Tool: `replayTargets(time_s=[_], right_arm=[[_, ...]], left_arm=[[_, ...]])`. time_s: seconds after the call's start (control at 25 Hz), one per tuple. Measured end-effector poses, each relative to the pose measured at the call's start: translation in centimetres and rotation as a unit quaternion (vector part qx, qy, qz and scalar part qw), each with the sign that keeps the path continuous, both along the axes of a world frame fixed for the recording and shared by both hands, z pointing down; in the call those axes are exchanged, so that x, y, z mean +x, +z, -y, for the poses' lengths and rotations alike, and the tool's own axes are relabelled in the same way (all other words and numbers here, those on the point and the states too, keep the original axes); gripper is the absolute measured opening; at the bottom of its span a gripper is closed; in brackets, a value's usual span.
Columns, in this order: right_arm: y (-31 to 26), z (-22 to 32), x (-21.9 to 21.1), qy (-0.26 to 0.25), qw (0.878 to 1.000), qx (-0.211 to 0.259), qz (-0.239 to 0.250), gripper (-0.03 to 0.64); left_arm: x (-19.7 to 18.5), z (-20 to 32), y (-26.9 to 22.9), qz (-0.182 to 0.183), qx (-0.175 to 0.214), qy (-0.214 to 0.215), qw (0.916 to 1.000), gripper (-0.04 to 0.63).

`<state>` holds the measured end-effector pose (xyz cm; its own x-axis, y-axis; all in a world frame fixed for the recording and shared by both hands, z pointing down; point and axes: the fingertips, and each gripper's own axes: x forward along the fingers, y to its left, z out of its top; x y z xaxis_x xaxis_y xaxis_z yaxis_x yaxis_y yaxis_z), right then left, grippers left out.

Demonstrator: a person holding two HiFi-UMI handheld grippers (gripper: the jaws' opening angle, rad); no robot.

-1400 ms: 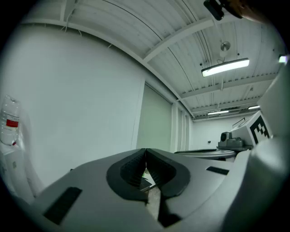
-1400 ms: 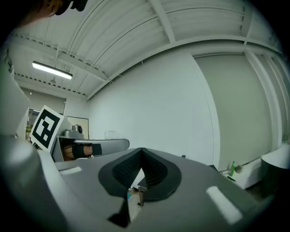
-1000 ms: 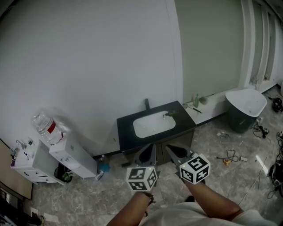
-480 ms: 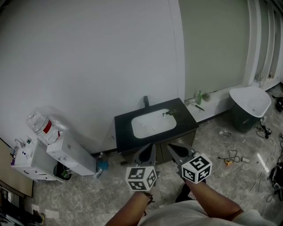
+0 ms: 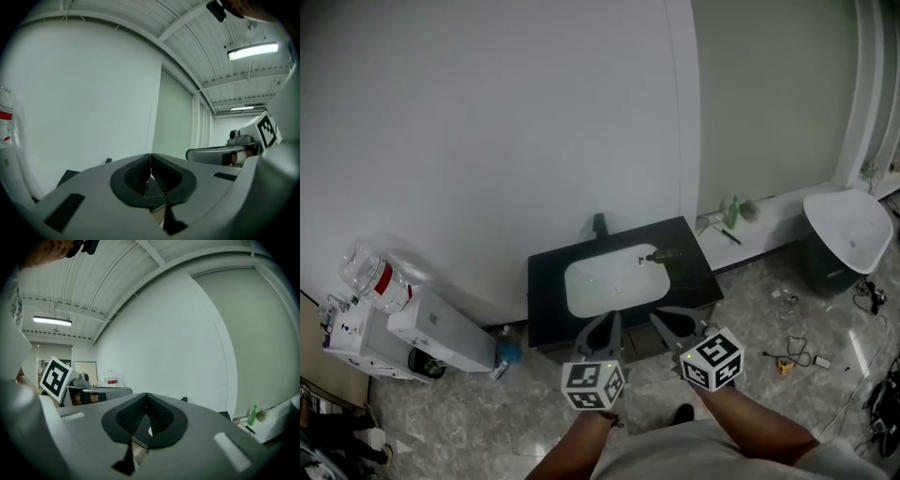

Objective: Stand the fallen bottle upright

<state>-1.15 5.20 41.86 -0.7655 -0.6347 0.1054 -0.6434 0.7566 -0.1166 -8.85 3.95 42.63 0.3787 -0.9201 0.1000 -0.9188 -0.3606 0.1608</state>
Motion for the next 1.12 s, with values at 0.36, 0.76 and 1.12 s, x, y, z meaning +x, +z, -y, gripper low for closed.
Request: replayTargets(time_s=[0.36, 0.76, 1.12], right_arm=[[2.8, 10.3, 4.3, -0.025, 0.999, -0.042, -0.012, 0.003], [7.0, 19.6, 4.1, -0.054, 0.994, -0.084, -0.047, 0.003], [12.5, 33.5, -0.4, -0.059, 0.981, -0.132, -0.127, 0.01]], left_arm=[[3.1, 9.5, 2.6, -0.001, -0.027, -0.021, 0.9994, 0.008], [4.2, 19.9, 6.0, -0.016, -0.047, 0.008, 0.9987, 0.008], [-0.5, 32.0, 9.3, -0.025, -0.081, 0.041, 0.9956, 0.008]])
